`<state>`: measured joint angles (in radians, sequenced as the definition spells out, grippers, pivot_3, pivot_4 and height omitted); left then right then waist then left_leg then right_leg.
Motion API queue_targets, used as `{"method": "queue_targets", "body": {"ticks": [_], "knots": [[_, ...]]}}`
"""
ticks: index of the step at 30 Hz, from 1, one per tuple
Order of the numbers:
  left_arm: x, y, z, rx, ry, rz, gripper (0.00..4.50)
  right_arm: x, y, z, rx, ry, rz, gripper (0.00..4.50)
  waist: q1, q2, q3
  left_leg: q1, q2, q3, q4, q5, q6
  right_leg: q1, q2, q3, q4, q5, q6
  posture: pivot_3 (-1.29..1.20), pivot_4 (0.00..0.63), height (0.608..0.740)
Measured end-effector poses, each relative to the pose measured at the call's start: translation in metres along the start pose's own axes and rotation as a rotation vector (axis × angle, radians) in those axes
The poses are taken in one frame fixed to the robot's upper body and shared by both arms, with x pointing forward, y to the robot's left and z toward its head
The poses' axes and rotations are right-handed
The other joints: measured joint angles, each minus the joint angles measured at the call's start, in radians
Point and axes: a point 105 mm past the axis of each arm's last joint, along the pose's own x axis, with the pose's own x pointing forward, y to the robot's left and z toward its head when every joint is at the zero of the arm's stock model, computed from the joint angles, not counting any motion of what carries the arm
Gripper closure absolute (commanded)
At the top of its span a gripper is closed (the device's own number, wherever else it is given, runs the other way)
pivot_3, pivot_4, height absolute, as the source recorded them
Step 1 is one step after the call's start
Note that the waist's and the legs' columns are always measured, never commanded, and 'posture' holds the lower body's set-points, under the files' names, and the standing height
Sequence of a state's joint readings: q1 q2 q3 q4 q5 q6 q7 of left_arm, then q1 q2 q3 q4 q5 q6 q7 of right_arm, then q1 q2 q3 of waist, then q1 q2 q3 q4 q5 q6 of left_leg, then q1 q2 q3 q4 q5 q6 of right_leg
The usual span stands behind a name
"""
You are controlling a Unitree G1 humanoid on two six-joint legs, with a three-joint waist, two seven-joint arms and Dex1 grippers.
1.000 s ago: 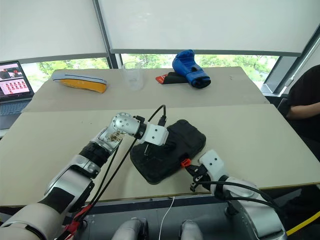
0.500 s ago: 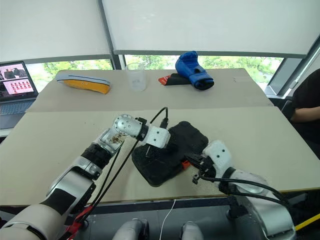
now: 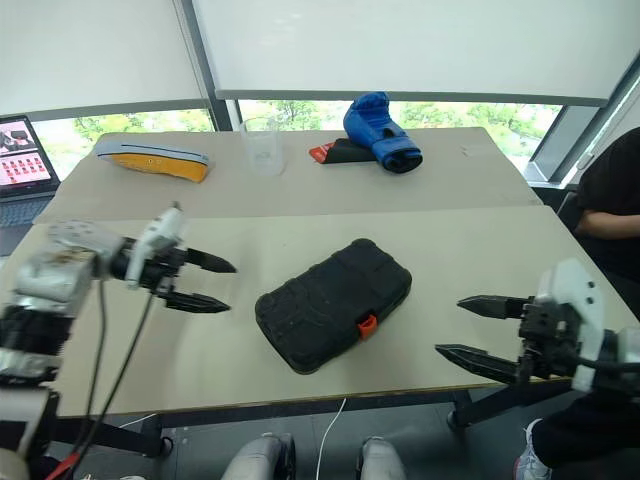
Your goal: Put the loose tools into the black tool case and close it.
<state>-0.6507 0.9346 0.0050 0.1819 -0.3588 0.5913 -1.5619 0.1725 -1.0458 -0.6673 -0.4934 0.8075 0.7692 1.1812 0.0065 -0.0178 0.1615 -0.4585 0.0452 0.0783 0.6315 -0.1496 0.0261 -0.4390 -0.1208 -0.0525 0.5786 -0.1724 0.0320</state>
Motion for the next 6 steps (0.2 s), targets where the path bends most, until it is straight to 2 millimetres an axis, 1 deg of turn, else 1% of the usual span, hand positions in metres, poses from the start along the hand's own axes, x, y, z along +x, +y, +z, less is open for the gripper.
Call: {"method": "queue_targets", "body": {"ticks": [1, 3, 6], "knots": [[-0.005, -0.002, -0.002, -0.017, -0.010, 0.021, 0.01, -0.001, -0.003, 0.002, -0.002, -0.010, 0.000, 0.08, 0.004, 0.000, 0.000, 0.000, -0.001, 0.001, 0.000, 0.000, 0.000, 0.000, -0.001, 0.000, 0.000, 0.000, 0.000, 0.00, 0.150, 0.740], [-0.008, -0.005, -0.007, -0.041, -0.025, 0.047, 0.01, -0.001, -0.010, 0.006, -0.002, -0.034, -0.004, 0.08, 0.010, 0.000, 0.000, -0.001, -0.002, 0.001, 0.000, 0.000, -0.001, 0.000, -0.003, -0.001, 0.000, 0.000, 0.001, 0.00, 0.150, 0.740], [-0.004, -0.010, -0.017, -0.057, -0.009, 0.054, 0.01, 0.005, -0.011, 0.007, -0.002, -0.042, 0.018, 0.08, 0.018, -0.002, 0.002, -0.002, -0.001, 0.002, 0.000, 0.000, -0.001, -0.001, -0.004, -0.002, 0.000, 0.000, 0.001, 0.00, 0.150, 0.740]]}}
